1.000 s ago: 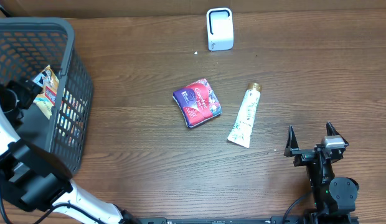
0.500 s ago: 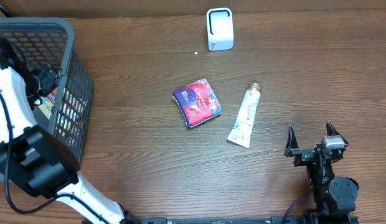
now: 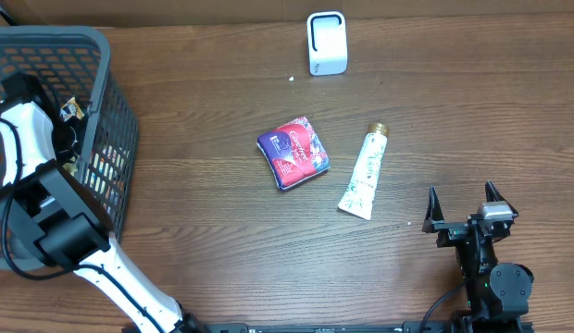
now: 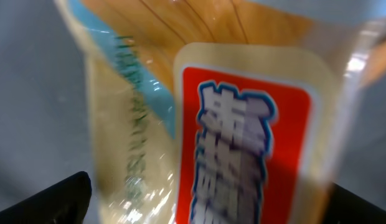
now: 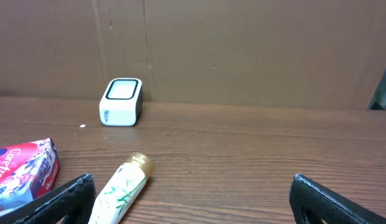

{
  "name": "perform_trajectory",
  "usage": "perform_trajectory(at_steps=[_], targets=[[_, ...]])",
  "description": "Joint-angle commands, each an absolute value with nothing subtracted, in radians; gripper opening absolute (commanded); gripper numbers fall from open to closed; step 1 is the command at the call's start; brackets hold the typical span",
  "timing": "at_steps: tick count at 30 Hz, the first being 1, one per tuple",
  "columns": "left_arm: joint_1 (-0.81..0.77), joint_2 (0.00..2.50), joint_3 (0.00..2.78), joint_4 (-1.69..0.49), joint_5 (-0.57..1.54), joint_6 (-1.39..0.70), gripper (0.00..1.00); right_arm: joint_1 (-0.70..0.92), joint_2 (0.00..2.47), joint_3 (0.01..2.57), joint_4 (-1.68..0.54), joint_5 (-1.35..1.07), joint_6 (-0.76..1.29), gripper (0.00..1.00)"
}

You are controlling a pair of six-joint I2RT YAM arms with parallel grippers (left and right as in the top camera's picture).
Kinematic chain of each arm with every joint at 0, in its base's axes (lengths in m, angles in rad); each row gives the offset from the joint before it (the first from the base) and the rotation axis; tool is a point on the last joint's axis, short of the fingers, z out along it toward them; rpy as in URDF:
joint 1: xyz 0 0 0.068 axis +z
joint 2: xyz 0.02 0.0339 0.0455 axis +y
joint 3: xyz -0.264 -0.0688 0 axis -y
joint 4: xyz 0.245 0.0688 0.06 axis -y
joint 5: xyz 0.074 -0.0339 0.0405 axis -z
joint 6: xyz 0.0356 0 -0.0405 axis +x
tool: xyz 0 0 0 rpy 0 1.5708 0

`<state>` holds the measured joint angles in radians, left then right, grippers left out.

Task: Scan the item barcode
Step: 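Grasp the yellow wipes pack in the basket with the left gripper, then lift the wipes pack out and carry it to the white scanner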

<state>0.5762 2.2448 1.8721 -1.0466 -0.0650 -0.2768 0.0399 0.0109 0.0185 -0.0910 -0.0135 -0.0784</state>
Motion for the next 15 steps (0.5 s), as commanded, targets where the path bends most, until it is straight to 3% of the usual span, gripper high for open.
perform_trajectory(at_steps=[1,4,6,7,15], targets=[[0.574,2.293,1.874,-1.044,-0.078,-0.276,0.83,0.038,0.003,0.008,-0.085,-0.004,-0.080,1.00],[0.574,2.302,1.874,-1.050,-0.080,-0.276,0.32,0.038,0.003,0.008,-0.085,-0.004,-0.079,1.00],[0.574,2.294,1.876,-1.050,-0.082,-0.276,0.09,0.038,0.003,0.008,-0.085,-0.004,-0.079,1.00],[0.575,2.281,1.883,-1.051,-0.082,-0.276,0.04,0.038,0.003,0.008,-0.085,-0.004,-0.079,1.00],[0.575,2.160,1.987,-1.135,-0.082,-0.276,0.04,0.038,0.003,0.008,-0.085,-0.004,-0.079,1.00]])
